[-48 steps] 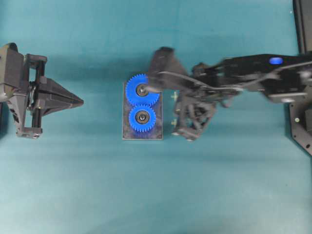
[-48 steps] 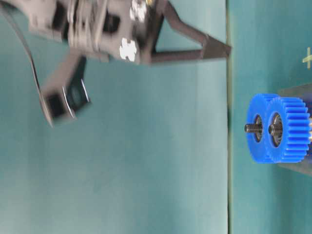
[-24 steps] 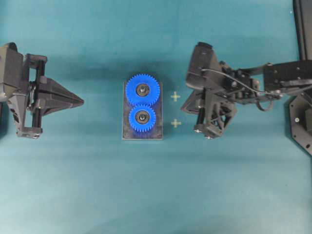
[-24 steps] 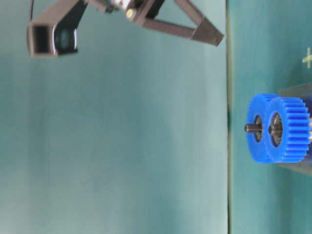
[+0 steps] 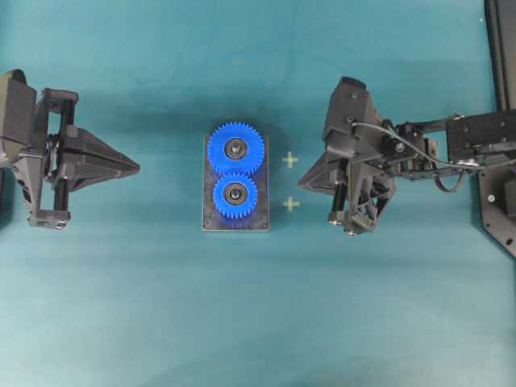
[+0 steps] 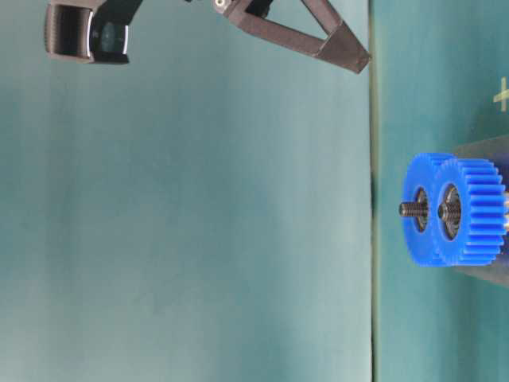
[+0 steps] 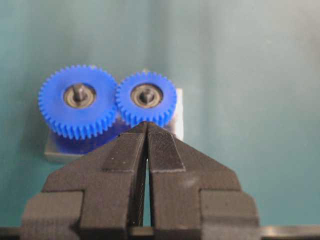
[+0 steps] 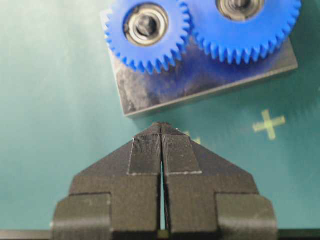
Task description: Fit the small gear onto the shaft.
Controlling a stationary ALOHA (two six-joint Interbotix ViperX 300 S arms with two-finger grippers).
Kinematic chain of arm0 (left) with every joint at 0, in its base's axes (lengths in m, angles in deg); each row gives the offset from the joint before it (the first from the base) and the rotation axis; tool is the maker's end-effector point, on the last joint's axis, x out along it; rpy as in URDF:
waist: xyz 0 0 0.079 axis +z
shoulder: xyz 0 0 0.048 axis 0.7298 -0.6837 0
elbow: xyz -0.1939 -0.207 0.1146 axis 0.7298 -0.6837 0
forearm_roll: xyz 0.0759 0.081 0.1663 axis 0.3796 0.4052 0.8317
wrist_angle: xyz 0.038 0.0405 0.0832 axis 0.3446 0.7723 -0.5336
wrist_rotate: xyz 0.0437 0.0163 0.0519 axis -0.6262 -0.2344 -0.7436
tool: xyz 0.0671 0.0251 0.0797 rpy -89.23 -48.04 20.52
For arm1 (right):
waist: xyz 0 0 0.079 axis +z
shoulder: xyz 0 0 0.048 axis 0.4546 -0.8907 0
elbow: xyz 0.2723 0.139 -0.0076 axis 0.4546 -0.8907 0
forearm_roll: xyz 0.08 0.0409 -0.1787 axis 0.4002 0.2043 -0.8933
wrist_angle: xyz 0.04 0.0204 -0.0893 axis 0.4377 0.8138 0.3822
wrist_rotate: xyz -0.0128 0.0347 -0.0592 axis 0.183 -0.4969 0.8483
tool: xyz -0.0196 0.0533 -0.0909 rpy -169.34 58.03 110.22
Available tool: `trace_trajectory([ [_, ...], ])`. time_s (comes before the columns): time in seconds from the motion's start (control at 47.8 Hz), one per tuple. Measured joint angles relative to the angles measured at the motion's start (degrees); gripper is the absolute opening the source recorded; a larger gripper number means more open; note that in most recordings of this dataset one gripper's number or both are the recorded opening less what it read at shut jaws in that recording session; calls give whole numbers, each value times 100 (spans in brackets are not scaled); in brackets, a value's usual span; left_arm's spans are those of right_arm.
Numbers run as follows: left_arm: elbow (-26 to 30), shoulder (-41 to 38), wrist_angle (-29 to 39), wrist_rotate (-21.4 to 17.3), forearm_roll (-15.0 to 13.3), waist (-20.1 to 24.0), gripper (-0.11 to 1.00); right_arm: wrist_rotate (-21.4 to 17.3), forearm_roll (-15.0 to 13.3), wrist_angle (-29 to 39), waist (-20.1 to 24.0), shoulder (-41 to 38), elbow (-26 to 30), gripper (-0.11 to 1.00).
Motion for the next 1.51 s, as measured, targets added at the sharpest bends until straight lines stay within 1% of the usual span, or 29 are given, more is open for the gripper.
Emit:
trace_trajectory([
  [0.167,-9,-88,-18,0,0,0,0,220,-18,-193,26,-9,-44,-2],
  [0.397,-9,-123,-44,0,9,0,0,246,-26,-448,35,0,-211,-2],
  [0.774,-105,-26,-44,9,9,-9,0,246,-26,-1266,35,0,-519,-2],
  [1.275,-167,18,-44,9,0,-62,0,229,-26,-1327,35,0,-536,-2],
  [1.505,-211,35,-53,158,9,-62,0,229,-26,-1327,35,0,-554,-2],
])
